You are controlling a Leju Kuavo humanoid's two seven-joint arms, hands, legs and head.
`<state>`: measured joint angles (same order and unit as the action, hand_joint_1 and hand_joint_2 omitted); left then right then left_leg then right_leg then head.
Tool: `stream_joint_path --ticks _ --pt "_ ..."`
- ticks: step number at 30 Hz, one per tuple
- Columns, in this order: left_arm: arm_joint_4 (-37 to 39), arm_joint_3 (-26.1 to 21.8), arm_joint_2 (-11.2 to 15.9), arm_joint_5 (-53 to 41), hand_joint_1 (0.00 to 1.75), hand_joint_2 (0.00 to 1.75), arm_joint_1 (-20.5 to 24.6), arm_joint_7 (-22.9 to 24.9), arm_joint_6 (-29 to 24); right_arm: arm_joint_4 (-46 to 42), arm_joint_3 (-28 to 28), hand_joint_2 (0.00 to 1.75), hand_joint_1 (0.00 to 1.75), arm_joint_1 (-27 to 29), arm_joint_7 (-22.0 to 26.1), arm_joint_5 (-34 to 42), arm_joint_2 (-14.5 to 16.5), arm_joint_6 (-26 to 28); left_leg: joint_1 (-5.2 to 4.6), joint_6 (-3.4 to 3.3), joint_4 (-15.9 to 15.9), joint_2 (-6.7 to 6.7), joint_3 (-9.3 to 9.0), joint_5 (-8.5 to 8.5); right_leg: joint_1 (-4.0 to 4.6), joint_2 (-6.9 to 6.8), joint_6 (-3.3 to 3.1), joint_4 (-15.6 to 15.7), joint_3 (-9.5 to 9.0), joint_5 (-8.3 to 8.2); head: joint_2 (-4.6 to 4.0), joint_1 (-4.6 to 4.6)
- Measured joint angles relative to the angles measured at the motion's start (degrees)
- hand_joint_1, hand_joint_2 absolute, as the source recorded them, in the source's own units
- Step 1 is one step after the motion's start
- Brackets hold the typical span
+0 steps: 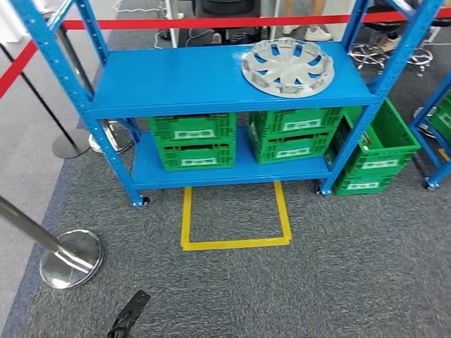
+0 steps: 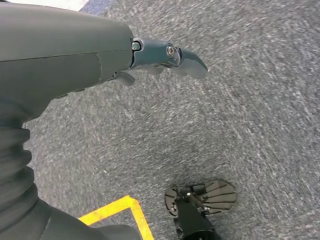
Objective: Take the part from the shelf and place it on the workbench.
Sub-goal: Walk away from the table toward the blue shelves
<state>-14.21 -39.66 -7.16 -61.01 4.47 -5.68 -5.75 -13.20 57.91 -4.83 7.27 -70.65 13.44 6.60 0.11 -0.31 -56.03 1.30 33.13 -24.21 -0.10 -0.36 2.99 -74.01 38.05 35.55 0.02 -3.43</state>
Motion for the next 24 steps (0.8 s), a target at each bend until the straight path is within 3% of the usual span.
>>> stream_joint_path --ticks 1,2,3,5,7,9,11,13,15,16,17,20,22,24 --pt "0.0 0.0 0.0 -0.2 0.0 1.75 0.0 0.0 0.0 0.0 0.0 0.0 0.0 0.0 0.0 -0.1 0.0 0.0 0.03 0.03 0.0 0.71 -0.03 0.01 -0.04 0.13 0.06 -0.6 0.52 -0.52 0.0 0.02" --pt "0.0 -0.1 0.0 -0.5 0.0 1.75 -0.1 0.0 0.0 0.0 0.0 0.0 0.0 0.0 0.0 -0.2 0.0 0.0 0.1 0.1 -0.1 1.44 -0.09 0.01 -0.13 0.26 0.1 1.1 -0.08 -2.16 0.0 0.03" --pt "0.0 -0.2 0.0 -0.6 0.0 1.75 -0.1 0.0 0.0 0.0 0.0 0.0 0.0 0.0 0.1 -0.3 0.0 0.0 0.2 0.27 -0.2 2.19 -0.14 0.0 -0.31 0.71 0.19 4.7 -1.63 -4.46 0.0 0.03" --pt "0.0 -0.4 0.0 -0.9 0.0 1.75 0.1 0.0 0.0 0.0 0.0 0.0 0.0 -0.1 0.2 -0.4 0.0 0.0 0.28 0.92 -0.6 3.62 0.05 -0.09 -0.82 3.23 0.31 12.0 -5.03 -7.41 0.0 0.11" --pt "0.0 -0.5 0.0 -1.2 0.0 1.75 0.2 0.0 0.0 0.0 0.0 0.0 0.0 -0.1 0.3 -0.5 0.1 0.0 0.33 1.74 -0.8 4.73 0.56 0.11 -0.97 4.82 -0.19 14.6 -6.25 -7.75 0.0 0.14" --pt "0.0 -0.8 0.1 -1.3 0.0 1.75 0.0 0.0 0.0 0.0 0.0 0.0 0.0 -0.2 0.4 -0.5 0.1 0.0 0.52 2.42 -0.6 5.44 0.9 0.47 -0.84 3.86 -1.15 14.7 -6.23 -7.99 0.0 0.1" --pt "0.0 -1.1 0.2 -1.4 0.0 1.75 0.0 0.0 0.0 0.0 0.0 0.0 0.0 -0.2 0.5 -0.5 0.1 0.0 0.4 2.93 -2.2 3.61 1.77 -0.64 -0.89 2.67 -1.97 14.9 -6.27 -8.21 0.0 -0.25" --pt "0.0 -1.1 0.1 -1.4 0.0 1.75 0.2 0.0 0.0 0.0 0.1 0.0 0.0 -0.1 0.5 -0.5 0.1 0.0 0.24 3.31 -8.5 0.57 4.88 -4.13 -0.79 1.18 -2.49 15.0 -6.22 -8.22 0.0 -0.74" --pt "0.0 -1.1 0.0 -1.4 0.0 1.75 0.4 -0.1 0.0 0.0 0.1 0.0 0.0 0.0 0.5 -0.5 0.1 0.0 0.31 3.49 -15.9 -0.49 8.45 -7.02 -0.6 -0.45 -2.67 15.0 -6.14 -8.15 0.0 -0.87" --pt "0.0 -1.2 0.0 -1.4 0.0 1.75 0.3 -0.1 0.0 0.0 0.1 0.0 0.0 0.0 0.5 -0.5 0.1 0.0 0.32 3.45 -17.2 -0.59 9.06 -7.02 -0.54 -1.17 -2.69 15.0 -6.14 -8.12 0.0 -0.89" --pt "0.0 -1.2 0.0 -1.4 0.0 1.75 0.3 -0.1 0.0 0.0 0.1 0.0 0.0 0.0 0.5 -0.5 0.1 0.0 0.31 3.35 -16.4 -0.66 8.55 -5.98 -0.5 -1.81 -2.68 15.0 -6.17 -8.09 0.0 -0.89" --pt "0.0 -1.3 0.0 -1.4 0.0 1.75 0.3 -0.1 0.0 0.0 0.1 0.0 0.0 -0.2 0.6 -0.5 0.1 0.0 0.15 2.72 -5.6 -1.76 2.54 -1.17 -0.3 -3.06 -2.28 14.9 -6.33 -7.84 0.0 -0.88" --pt "0.0 -1.3 0.0 -1.5 0.0 1.75 0.3 -0.1 0.0 0.0 0.2 0.0 0.0 -0.4 1.0 -0.4 0.1 0.1 0.03 2.36 -1.2 -2.4 0.17 -0.4 0.01 -3.42 -1.81 14.9 -6.21 -7.69 0.0 -0.78" --pt "0.0 -1.4 -0.1 -1.6 0.0 1.75 0.1 -0.1 0.0 0.0 0.3 0.0 0.0 -0.5 1.3 -0.4 0.1 0.1 0.02 2.3 -0.6 -2.42 -0.04 -0.45 0.21 -3.45 -2.17 15.1 -6.11 -7.77 0.0 -0.6"
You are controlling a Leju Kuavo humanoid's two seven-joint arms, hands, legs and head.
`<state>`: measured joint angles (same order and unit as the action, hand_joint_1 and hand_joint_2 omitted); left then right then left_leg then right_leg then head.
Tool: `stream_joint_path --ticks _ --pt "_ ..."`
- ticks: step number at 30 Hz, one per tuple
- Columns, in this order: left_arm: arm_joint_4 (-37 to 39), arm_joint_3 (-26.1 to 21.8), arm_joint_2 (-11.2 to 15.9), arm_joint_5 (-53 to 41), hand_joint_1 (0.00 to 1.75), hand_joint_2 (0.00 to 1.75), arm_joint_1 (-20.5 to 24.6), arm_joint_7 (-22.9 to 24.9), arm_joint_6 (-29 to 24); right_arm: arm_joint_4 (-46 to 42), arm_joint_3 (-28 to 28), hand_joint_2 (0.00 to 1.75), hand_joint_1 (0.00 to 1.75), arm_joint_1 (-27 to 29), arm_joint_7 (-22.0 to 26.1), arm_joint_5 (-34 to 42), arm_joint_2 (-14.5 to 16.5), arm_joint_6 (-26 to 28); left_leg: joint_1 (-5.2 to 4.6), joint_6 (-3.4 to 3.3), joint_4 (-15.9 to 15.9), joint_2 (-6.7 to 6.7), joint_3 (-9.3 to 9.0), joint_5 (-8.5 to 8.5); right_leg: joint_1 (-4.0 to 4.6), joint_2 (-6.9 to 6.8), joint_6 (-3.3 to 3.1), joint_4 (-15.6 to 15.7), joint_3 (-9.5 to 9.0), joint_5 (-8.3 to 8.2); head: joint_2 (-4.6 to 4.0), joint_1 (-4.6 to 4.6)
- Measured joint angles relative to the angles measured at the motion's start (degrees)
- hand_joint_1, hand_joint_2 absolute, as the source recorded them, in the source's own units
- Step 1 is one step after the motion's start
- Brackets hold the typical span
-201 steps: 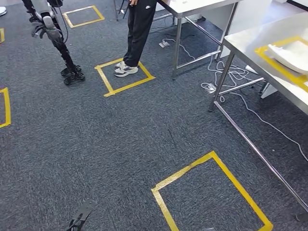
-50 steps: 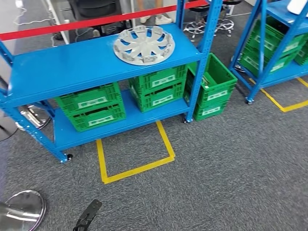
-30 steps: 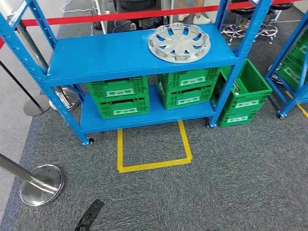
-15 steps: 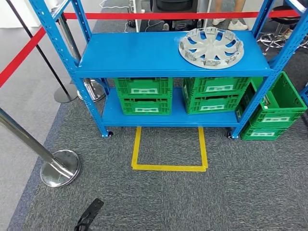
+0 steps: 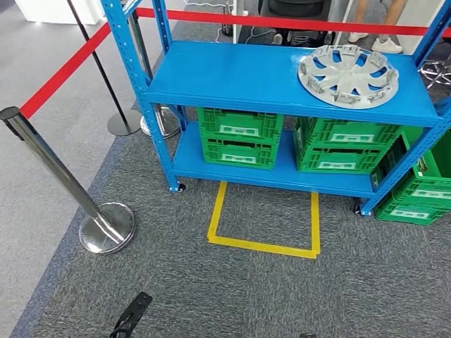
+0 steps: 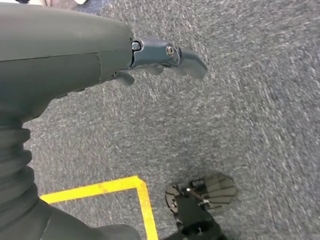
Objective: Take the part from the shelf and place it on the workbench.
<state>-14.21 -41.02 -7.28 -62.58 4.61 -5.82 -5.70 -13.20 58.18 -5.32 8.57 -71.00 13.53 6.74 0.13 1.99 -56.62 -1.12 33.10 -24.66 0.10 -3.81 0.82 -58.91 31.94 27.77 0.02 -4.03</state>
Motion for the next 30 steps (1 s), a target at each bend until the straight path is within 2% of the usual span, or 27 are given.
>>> stream_joint_path --ticks 2,8,12,17,21,30 --pt "0.0 -0.1 0.0 0.0 0.0 1.75 -0.1 0.0 0.0 0.0 0.1 0.0 0.0 0.0 0.1 0.0 0.0 0.0 -0.04 -0.04 0.1 0.0 -0.03 -0.02 0.0 0.08 -0.27 0.4 -0.12 -0.23 0.0 0.07" --pt "0.0 -0.9 -0.1 0.1 0.0 1.75 0.0 -0.1 0.3 0.0 0.6 0.0 0.0 0.0 -0.2 0.0 0.0 0.0 -0.13 -0.62 0.0 -0.01 0.0 -0.08 -0.09 0.12 0.8 1.3 -0.49 -0.78 0.0 0.07" --pt "0.0 -1.2 -0.2 0.1 0.0 1.75 0.0 -0.1 0.3 0.0 0.7 0.0 0.0 0.0 -0.3 0.0 0.0 0.0 -0.17 -0.79 0.0 -0.01 0.01 -0.07 -0.14 0.12 1.15 1.4 -0.57 -0.84 0.0 0.04" --pt "0.0 -1.4 -0.2 0.1 0.0 1.75 -0.1 -0.1 0.3 0.0 0.7 0.0 0.0 0.1 -0.4 0.0 0.0 0.0 -0.14 -0.84 0.0 -0.01 0.0 0.04 -0.11 0.15 1.25 1.3 -0.79 -0.87 0.0 0.03" --pt "0.0 -1.7 -0.2 0.7 0.0 0.0 -0.2 -0.1 1.0 0.0 0.7 0.0 0.0 0.1 -0.5 -0.5 0.0 0.0 -0.1 -0.78 0.1 -0.01 -0.01 0.08 -0.06 0.16 1.24 1.3 -0.76 -0.86 0.0 0.03" --pt "0.0 -5.3 -0.5 2.0 0.0 0.0 -0.8 0.7 2.2 0.0 0.7 0.0 0.0 0.2 -1.4 -1.8 0.0 0.0 -0.07 -0.77 0.1 -0.02 -0.01 0.08 -0.06 0.17 1.22 1.3 -0.74 -0.85 0.0 0.04"
